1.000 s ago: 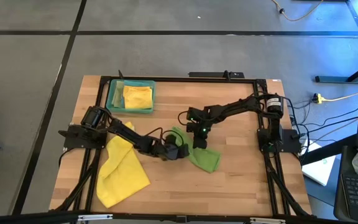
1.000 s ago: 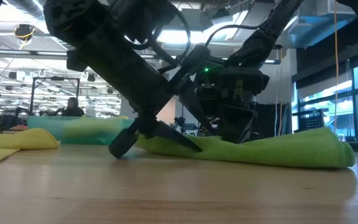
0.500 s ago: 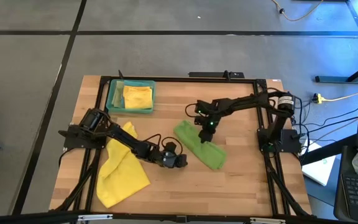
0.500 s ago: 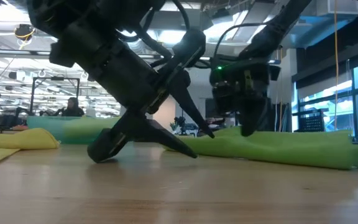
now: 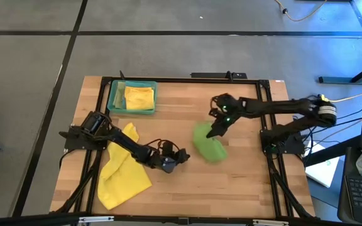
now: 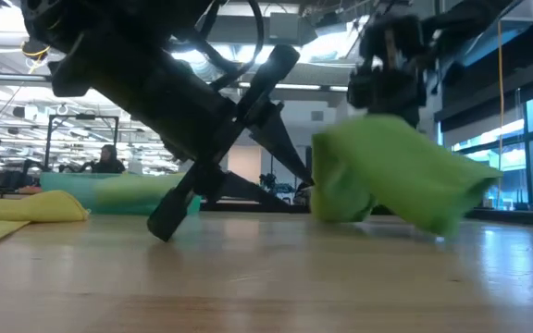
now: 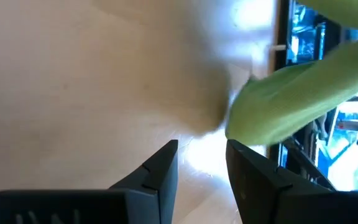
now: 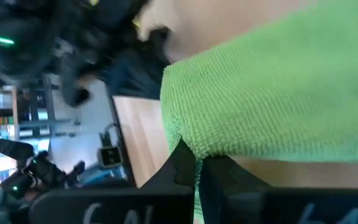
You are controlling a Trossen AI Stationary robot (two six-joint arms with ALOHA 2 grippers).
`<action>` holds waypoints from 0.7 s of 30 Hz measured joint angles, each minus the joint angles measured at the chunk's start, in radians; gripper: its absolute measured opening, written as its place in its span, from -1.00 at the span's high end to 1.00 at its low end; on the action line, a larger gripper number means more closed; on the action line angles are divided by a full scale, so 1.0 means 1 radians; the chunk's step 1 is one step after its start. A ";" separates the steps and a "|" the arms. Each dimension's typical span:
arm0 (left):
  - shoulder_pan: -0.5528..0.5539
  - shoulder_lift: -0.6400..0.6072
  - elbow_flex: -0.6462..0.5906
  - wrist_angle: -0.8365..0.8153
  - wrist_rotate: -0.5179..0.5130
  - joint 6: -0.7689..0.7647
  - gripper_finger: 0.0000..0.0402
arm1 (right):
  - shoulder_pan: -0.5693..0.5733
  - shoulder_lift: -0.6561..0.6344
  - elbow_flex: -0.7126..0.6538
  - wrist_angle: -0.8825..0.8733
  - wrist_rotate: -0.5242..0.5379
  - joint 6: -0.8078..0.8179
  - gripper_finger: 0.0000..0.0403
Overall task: Fold microfiber towels
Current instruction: Fold the green microfiber cloth
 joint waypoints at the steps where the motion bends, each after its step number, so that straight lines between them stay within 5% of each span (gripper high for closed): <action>1: 0.004 0.000 -0.001 0.016 -0.010 0.018 0.37 | 0.000 -0.024 0.000 -0.007 0.000 0.004 0.99; 5: 0.017 -0.026 -0.001 0.157 -0.132 0.158 0.37 | 0.000 -0.077 0.000 -0.078 -0.003 -0.011 0.99; 9: 0.045 -0.133 0.000 0.174 -0.190 0.475 0.37 | 0.009 -0.088 0.000 -0.078 -0.060 -0.079 0.99; 17: 0.158 -0.431 0.002 -0.177 -0.167 0.945 0.37 | 0.030 -0.093 0.000 0.050 -0.055 -0.115 0.99; 21: 0.236 -0.535 0.002 -0.316 -0.019 1.213 0.37 | 0.044 -0.096 0.000 0.315 -0.150 0.031 0.99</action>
